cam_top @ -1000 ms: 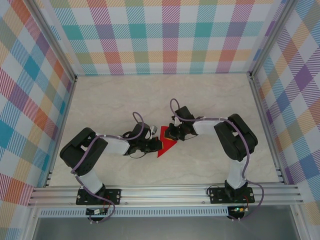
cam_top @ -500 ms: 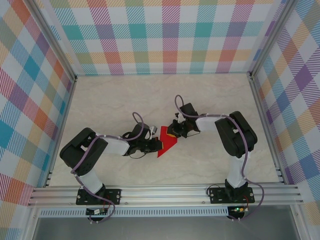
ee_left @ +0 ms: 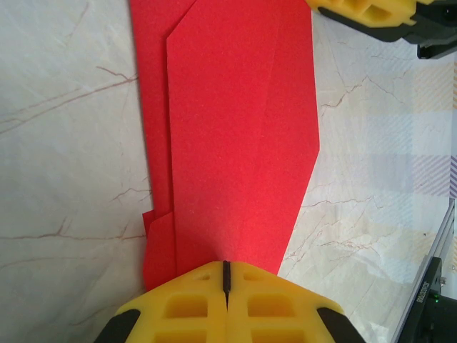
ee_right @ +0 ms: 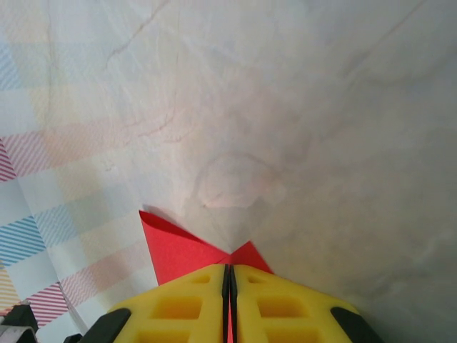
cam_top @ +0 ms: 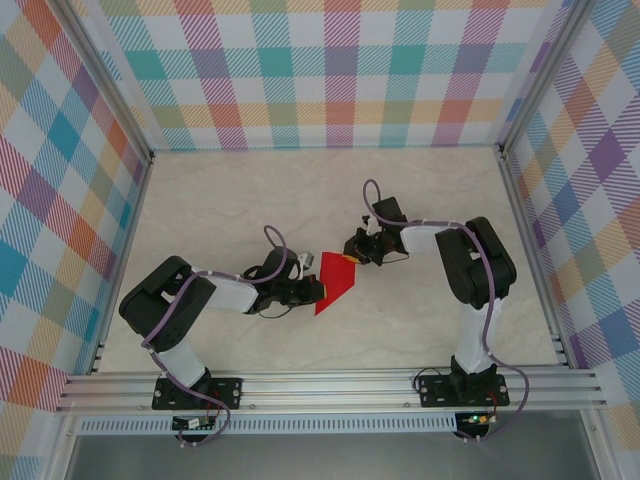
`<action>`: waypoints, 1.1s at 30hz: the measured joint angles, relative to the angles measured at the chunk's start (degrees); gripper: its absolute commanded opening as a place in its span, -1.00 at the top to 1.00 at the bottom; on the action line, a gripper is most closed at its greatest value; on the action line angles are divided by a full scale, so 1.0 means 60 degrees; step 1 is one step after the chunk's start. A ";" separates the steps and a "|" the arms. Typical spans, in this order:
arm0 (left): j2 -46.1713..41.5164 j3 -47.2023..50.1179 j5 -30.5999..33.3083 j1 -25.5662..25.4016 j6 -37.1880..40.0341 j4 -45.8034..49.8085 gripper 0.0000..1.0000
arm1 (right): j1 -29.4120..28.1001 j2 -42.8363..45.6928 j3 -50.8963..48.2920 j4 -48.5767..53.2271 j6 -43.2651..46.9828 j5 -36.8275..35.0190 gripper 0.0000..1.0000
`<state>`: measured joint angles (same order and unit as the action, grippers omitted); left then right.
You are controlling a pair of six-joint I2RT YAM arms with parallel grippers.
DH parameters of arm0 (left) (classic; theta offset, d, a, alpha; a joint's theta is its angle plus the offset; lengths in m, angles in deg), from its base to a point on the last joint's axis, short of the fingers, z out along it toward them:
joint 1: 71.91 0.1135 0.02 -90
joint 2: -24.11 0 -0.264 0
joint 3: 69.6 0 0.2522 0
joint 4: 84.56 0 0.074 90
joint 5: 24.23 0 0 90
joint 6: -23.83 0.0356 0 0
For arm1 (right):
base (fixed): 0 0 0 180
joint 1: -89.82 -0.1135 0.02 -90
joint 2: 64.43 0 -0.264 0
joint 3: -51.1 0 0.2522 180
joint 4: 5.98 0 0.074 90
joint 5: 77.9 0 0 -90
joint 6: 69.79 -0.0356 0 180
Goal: Fold a paper plane with a square sheet of paper (pick it up from the middle)
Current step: Fourth fold the wing at the center of the table.
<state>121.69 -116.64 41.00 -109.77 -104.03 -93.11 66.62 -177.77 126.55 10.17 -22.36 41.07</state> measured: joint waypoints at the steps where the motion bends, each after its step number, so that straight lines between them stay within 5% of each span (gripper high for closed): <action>1: 0.0000 0.0018 0.0000 0.0000 0.0000 -0.0033 0.97 | 0.0055 -0.0022 0.0025 0.0000 0.0000 0.0029 0.76; 16: -0.0011 0.0069 0.0000 0.0000 0.0000 -0.0124 0.97 | 0.0495 -0.0153 0.0339 0.0124 0.0153 -0.0124 0.74; 23: -0.0036 0.0069 0.0011 0.0000 0.0000 -0.0098 0.97 | 0.0484 0.1122 0.0157 0.0448 0.0240 -0.0186 0.71; 33: -0.0062 0.0069 0.0080 -0.0025 -0.0004 -0.0080 0.96 | -0.1089 0.1683 -0.0896 -0.0576 -0.0401 0.0291 0.81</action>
<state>121.32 -116.23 41.48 -109.93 -104.06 -93.59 60.09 -167.67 121.17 6.72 -24.76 42.82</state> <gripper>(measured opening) 0.046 0.101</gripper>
